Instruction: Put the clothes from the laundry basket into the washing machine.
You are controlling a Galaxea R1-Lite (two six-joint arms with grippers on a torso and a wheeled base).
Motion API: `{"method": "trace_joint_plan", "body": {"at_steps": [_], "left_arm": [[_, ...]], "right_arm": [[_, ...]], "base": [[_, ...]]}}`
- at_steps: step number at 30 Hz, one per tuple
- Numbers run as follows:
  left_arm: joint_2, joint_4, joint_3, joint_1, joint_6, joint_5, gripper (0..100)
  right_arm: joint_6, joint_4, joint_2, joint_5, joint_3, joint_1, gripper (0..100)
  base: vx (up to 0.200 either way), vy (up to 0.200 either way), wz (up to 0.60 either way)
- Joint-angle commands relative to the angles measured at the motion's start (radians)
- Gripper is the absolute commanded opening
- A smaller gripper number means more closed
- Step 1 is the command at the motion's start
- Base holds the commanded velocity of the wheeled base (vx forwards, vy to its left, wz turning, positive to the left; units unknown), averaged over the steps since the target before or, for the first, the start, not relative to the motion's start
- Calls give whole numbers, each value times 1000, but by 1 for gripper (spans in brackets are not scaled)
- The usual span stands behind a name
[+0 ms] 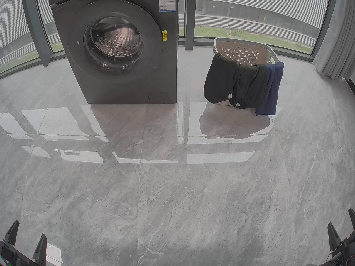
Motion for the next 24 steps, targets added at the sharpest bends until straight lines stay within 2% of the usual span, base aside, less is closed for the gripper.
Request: {"method": "trace_joint_plan", "body": {"at_steps": [1,9,14,24], "left_arm": [[-12,0,18,1,0,0,100],[-12,0,18,1,1,0,100],[-12,0,18,1,15,-8,100],[-12,-2,18,1,15,-11,100]], "right_arm": [[-1,0,-15,1,18,1,100],[-1,0,-15,1,18,1,100],[0,0,-15,-1,18,1,100],[0,0,-15,-1,18,1,100]], "base": [[0,0,0],[0,0,0],[200,0,0],[200,0,0]]}}
